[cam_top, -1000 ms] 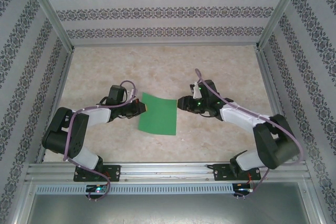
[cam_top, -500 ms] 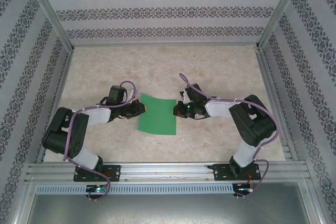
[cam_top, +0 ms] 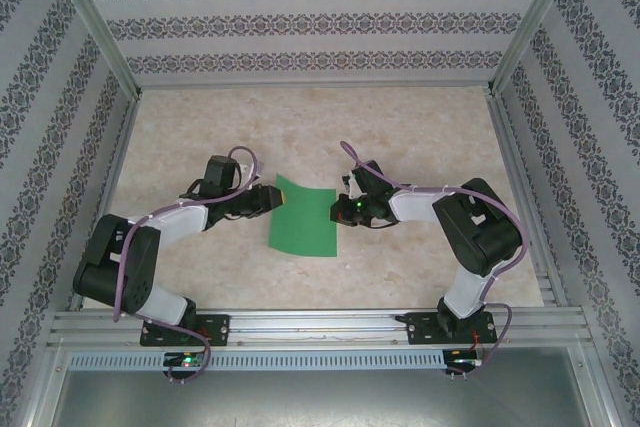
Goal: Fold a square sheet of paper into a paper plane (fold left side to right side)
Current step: First fold in half a square sheet of paper at the center of the table.
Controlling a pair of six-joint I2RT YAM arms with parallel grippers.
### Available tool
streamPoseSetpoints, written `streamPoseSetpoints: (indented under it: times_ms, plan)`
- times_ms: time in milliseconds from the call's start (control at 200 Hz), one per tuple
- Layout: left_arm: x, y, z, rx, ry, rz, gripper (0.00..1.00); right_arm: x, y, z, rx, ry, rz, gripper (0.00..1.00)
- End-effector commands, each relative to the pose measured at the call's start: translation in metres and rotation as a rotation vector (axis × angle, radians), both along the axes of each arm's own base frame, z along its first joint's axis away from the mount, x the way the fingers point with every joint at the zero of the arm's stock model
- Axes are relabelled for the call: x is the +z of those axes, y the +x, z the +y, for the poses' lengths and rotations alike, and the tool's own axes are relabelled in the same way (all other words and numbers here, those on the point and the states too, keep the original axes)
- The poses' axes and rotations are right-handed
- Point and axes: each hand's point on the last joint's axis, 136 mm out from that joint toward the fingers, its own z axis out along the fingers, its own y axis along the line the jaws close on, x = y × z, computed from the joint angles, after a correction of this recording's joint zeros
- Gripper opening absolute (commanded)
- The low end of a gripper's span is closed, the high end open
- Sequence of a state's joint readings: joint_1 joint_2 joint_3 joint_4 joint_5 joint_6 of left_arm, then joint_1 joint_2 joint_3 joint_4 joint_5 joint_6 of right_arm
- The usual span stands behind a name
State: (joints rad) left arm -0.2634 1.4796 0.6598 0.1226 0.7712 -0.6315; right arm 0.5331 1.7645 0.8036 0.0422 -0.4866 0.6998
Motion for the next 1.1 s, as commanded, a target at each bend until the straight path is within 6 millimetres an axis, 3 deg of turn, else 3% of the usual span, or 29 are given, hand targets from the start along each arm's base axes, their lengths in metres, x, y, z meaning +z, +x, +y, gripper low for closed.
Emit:
streamPoseSetpoints:
  times_ms: [0, 305, 615, 1094]
  plan:
    - [0.019, -0.004, -0.017, -0.070, -0.040, -0.028, 0.34, -0.019, -0.006, -0.006, 0.015, -0.066, 0.026, 0.00]
    - [0.021, -0.002, -0.048, -0.140, -0.060, -0.037, 0.36, -0.010, -0.006, 0.006, 0.037, -0.008, 0.012, 0.00]
    - [0.006, 0.004, -0.066, -0.161, -0.039, -0.023, 0.34, -0.005, -0.005, 0.015, 0.049, 0.031, 0.004, 0.00]
    - [-0.014, 0.011, -0.069, -0.148, 0.024, -0.008, 0.09, 0.019, 0.001, 0.023, 0.044, 0.118, -0.051, 0.00]
